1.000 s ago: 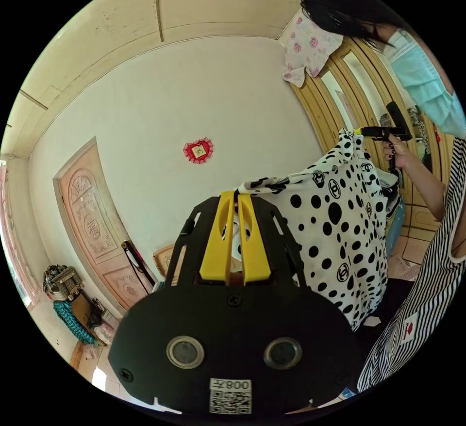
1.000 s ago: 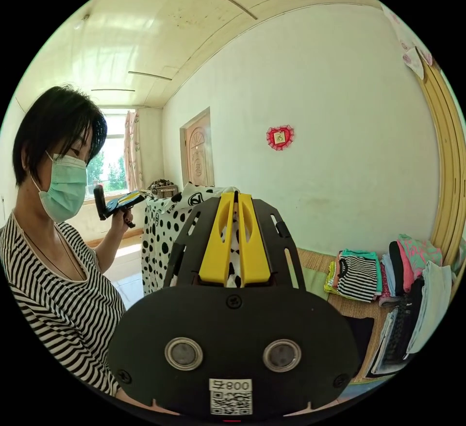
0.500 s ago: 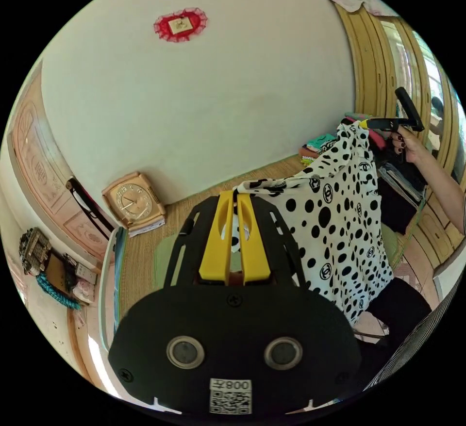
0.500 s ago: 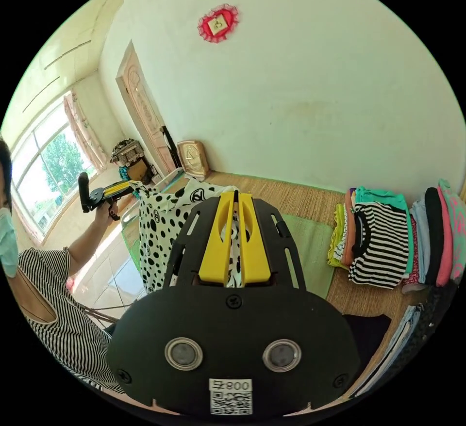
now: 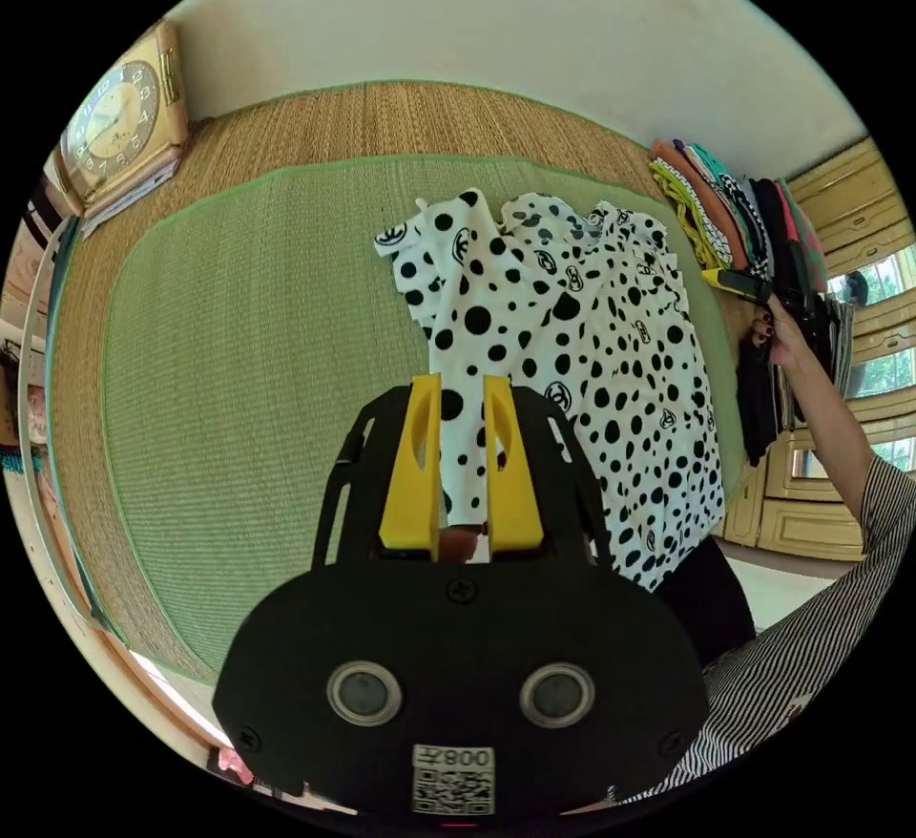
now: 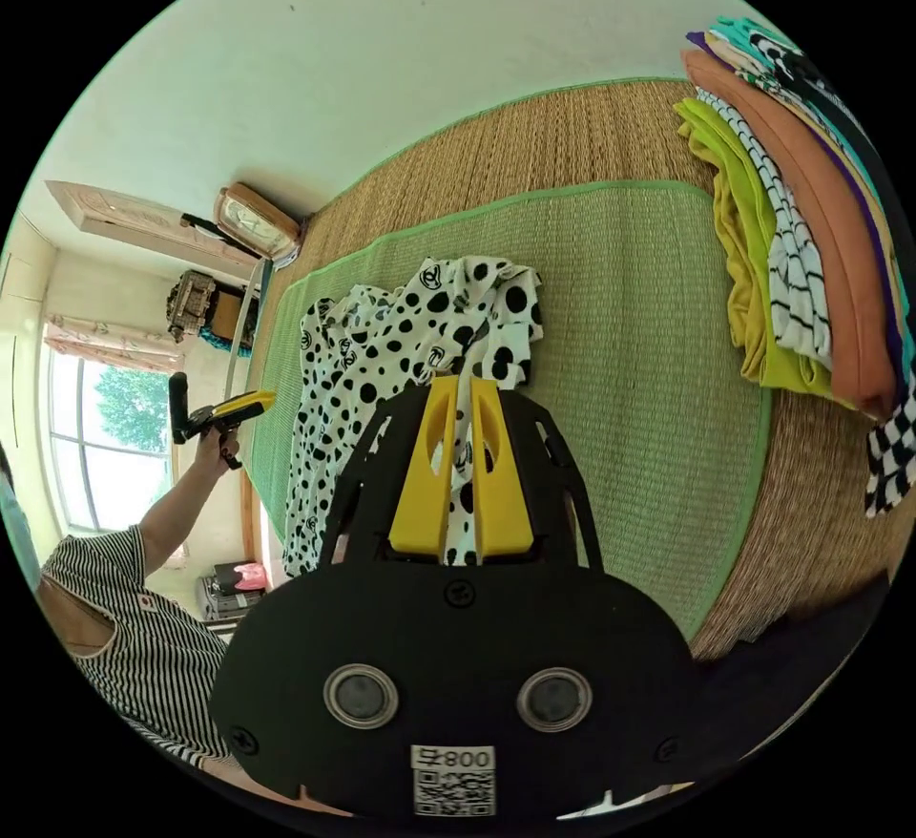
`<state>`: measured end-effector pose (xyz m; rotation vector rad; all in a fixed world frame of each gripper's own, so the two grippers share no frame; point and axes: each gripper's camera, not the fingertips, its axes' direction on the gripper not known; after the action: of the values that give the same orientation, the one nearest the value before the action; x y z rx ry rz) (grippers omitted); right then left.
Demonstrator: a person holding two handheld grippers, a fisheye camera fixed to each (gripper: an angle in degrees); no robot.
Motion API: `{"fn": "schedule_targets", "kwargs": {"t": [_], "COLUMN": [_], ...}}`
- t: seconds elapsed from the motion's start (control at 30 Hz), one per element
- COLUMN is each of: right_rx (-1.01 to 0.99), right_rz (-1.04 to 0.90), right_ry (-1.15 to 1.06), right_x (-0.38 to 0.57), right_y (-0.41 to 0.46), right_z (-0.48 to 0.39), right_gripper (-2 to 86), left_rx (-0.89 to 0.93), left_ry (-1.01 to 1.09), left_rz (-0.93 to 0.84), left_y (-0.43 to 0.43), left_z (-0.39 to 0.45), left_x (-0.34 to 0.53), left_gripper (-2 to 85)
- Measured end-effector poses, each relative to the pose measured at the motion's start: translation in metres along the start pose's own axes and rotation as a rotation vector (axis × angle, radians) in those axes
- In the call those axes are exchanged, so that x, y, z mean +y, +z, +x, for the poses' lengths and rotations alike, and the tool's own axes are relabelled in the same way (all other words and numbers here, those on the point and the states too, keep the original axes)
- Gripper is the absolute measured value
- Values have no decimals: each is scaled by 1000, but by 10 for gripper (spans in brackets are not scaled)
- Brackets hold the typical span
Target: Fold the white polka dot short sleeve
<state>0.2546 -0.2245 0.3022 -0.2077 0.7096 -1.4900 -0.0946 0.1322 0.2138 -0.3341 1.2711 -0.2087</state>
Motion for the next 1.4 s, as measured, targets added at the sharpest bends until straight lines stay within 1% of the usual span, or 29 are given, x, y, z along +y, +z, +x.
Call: {"fn": "schedule_targets", "kwargs": {"t": [0.2, 0.3, 0.43, 0.53, 0.6, 0.73, 0.8, 1.0, 1.13, 1.23, 1.3, 1.4], "right_rx": [-44, -15, 3, 67, 98, 125, 148, 396, 390, 388, 400, 420], "right_rz": [-29, -29, -19, -23, -33, -39, -33, -123, -168, -183, -194, -220], "right_ry": [-14, -32, -47, -44, -18, 20, 13, -44, 12, 47, 53, 40], "right_x": [72, 116, 192, 255, 291, 346, 353, 353, 354, 354, 354, 355], "right_y": [-25, -37, -53, -63, -66, -66, -65, -37, -21, -16, -16, -16], "right_z": [8, 5, -2, -11, -14, -17, -23, -42, -28, -21, -19, -19], "right_gripper": [53, 58, 66, 71, 73, 77, 78, 73, 64, 44, 30, 14], "left_rx": [176, 198, 235, 234, 252, 297, 326, 341, 346, 386, 407, 391], "left_ry": [-137, -146, -137, -149, -214, -301, -335, -364, -388, -428, -455, -463], "left_rz": [-109, -142, -121, -81, -74, -84, -81, -45, -29, -30, -23, -42], "left_y": [-25, -38, -66, -94, -107, -118, -125, -158, -173, -178, -185, -199], "left_z": [-74, -99, -121, -139, -159, -189, -206, -238, -259, -278, -292, -304], "left_x": [55, 76, 106, 148, 187, 232, 246, 250, 247, 245, 246, 251], "left_gripper": [80, 84, 96, 106, 109, 112, 112, 111, 106, 94, 76, 50]}}
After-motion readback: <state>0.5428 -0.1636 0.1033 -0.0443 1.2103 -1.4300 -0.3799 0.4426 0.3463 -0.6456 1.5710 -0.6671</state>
